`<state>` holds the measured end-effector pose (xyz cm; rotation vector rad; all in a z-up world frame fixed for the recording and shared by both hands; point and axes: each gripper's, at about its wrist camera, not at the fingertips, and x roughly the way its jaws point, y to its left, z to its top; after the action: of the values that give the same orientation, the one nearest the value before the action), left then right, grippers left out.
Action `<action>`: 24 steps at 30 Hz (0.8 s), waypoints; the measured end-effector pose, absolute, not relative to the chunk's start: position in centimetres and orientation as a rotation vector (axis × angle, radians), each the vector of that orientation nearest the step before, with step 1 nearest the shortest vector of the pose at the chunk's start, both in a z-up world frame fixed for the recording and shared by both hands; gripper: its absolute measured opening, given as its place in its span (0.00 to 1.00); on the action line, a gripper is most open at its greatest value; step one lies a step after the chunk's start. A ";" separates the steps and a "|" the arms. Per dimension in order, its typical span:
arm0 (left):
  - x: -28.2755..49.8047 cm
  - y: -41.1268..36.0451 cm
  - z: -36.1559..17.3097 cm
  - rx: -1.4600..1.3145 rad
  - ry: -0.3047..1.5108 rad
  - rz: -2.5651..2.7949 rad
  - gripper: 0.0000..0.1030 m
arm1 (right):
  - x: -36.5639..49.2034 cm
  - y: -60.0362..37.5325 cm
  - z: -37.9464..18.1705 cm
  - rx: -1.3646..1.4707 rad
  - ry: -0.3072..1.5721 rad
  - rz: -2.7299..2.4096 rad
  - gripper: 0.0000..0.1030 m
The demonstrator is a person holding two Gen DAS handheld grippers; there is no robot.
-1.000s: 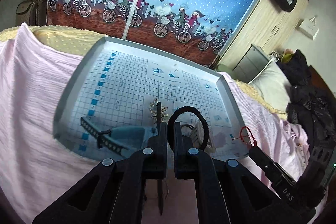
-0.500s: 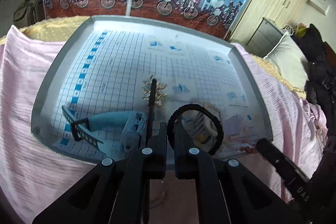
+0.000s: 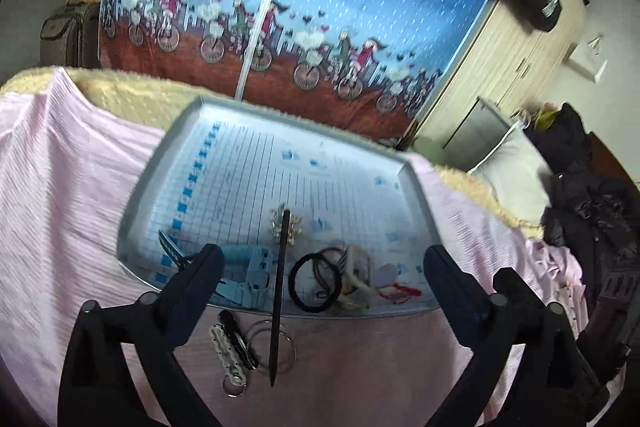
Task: Organize jewelry
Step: 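Carry the hair tie and red cord onto the white tray and open both tools, then withdraw both tools from the tray toward the silver key rings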
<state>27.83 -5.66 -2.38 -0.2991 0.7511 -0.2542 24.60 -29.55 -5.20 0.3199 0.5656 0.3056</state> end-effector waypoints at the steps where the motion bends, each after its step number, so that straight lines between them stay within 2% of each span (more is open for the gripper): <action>1: 26.8 -5.3 -1.4 -0.283 0.713 -0.259 0.97 | 24.3 -29.4 -4.7 0.317 0.552 0.314 0.91; 4: 24.4 -4.8 1.0 -0.218 0.620 -0.264 0.98 | 22.7 -28.6 -2.8 0.296 0.487 0.341 1.00; 12: 17.3 -0.7 5.0 -0.268 0.442 -0.250 0.98 | 17.3 -25.7 1.0 0.156 0.283 0.361 1.00; 18: 13.8 2.6 6.4 -0.300 0.450 -0.199 0.98 | 13.4 -23.5 1.9 0.065 0.240 0.387 1.00; 24: 10.3 3.1 6.0 -0.200 0.465 -0.143 0.98 | 11.0 -21.9 1.7 0.015 0.237 0.414 1.00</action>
<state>10.31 3.06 5.97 -0.2000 0.4651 -0.1433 10.96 -21.93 1.71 0.0154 0.2373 0.4142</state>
